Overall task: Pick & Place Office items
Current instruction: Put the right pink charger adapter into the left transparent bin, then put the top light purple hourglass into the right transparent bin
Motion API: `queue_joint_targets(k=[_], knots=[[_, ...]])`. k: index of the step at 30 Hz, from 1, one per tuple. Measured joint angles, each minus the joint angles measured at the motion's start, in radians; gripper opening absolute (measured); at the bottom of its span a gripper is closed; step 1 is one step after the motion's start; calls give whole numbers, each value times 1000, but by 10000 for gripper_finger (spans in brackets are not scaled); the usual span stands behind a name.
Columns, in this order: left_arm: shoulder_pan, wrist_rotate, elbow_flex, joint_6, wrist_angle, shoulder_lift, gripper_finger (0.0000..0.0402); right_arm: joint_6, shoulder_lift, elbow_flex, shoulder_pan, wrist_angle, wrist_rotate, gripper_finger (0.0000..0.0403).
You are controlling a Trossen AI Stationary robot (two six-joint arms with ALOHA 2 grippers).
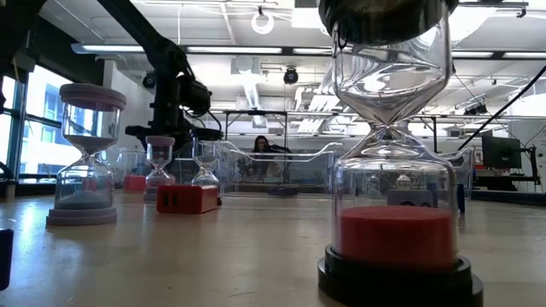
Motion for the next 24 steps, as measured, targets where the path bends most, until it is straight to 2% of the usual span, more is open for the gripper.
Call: queue_joint_targets(k=[7, 16, 20, 24], knots=[[0, 2, 7, 12, -44, -2, 175, -2, 0, 0, 0, 7, 0, 368], [-9, 19, 214, 71, -429, -19, 175, -3, 0, 0, 0, 7, 0, 368], [-48, 21, 239, 71, -535, -84, 175, 0, 0, 0, 4, 6, -2, 368], [-107, 58, 237, 72, -529, -185, 175, 0, 0, 0, 24, 6, 0, 368]])
